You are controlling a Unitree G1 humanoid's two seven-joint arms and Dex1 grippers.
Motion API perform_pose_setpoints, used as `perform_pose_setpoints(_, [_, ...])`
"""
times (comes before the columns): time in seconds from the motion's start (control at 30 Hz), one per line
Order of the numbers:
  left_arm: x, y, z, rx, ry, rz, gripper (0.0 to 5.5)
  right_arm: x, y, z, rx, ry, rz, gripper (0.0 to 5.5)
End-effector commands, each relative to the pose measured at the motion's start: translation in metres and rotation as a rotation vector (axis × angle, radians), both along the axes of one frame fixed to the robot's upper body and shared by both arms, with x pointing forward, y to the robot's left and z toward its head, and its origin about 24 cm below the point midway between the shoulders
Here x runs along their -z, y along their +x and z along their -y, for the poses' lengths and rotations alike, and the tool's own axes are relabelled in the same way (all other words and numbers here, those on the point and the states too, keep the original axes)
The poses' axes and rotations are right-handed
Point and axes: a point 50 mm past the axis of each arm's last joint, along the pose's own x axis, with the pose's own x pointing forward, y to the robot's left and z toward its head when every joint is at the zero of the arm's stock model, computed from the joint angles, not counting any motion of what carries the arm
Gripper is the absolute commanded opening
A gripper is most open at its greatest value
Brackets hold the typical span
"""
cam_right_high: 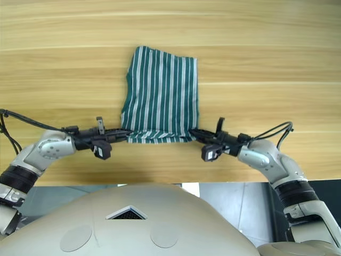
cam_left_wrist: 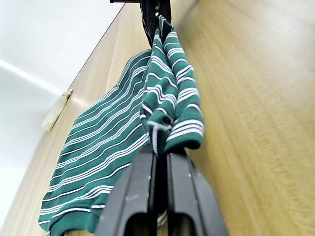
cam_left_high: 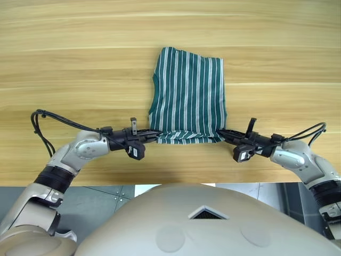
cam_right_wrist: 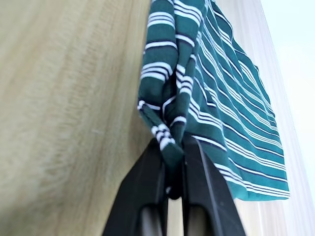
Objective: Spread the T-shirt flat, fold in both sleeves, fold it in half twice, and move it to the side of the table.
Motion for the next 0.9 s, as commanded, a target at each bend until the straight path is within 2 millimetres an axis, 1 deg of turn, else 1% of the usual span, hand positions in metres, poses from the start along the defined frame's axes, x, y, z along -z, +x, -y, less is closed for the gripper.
perform_pose_setpoints(0.03, [0.029,-0.032,-0.016,-0.022,0.120,-0.193,0.05,-0.007,-0.009,0.001,-0.007,0.041,-0.025,0.13])
perform_pose_setpoints(0.13, [0.029,-0.045,-0.016,-0.067,0.079,-0.240,0.04,-0.010,-0.026,0.003,0.028,0.069,-0.081,0.13])
perform_pose_setpoints(0.23, [0.027,-0.063,-0.009,-0.073,0.038,-0.292,0.04,-0.022,-0.041,0.005,0.079,0.104,-0.110,0.13])
perform_pose_setpoints(0.33, [0.020,-0.079,-0.002,-0.097,-0.028,-0.334,0.04,-0.030,-0.048,0.008,0.140,0.119,-0.117,0.13])
perform_pose_setpoints(0.5, [0.004,-0.095,0.003,-0.124,-0.129,-0.402,0.02,-0.028,-0.056,0.006,0.167,0.133,-0.153,0.12])
perform_pose_setpoints(0.57, [-0.002,-0.092,0.007,-0.148,-0.171,-0.393,0.02,-0.031,-0.054,0.004,0.175,0.156,-0.144,0.12])
perform_pose_setpoints(0.6, [-0.005,-0.086,0.008,-0.153,-0.187,-0.370,0.02,-0.033,-0.053,0.002,0.176,0.173,-0.138,0.12])
perform_pose_setpoints(0.67, [-0.010,-0.069,0.008,-0.194,-0.234,-0.307,0.02,-0.035,-0.046,0.000,0.178,0.195,-0.119,0.12])
perform_pose_setpoints(0.73, [-0.015,-0.046,0.006,-0.291,-0.310,-0.251,0.02,-0.036,-0.034,-0.003,0.186,0.227,-0.086,0.12])
perform_pose_setpoints(0.77, [-0.014,-0.039,0.005,-0.325,-0.331,-0.238,0.02,-0.036,-0.026,-0.005,0.194,0.244,-0.061,0.12])
perform_pose_setpoints(0.9, [-0.009,-0.024,0.006,-0.413,-0.362,-0.200,0.02,-0.034,-0.001,-0.008,0.227,0.283,-0.003,0.12])
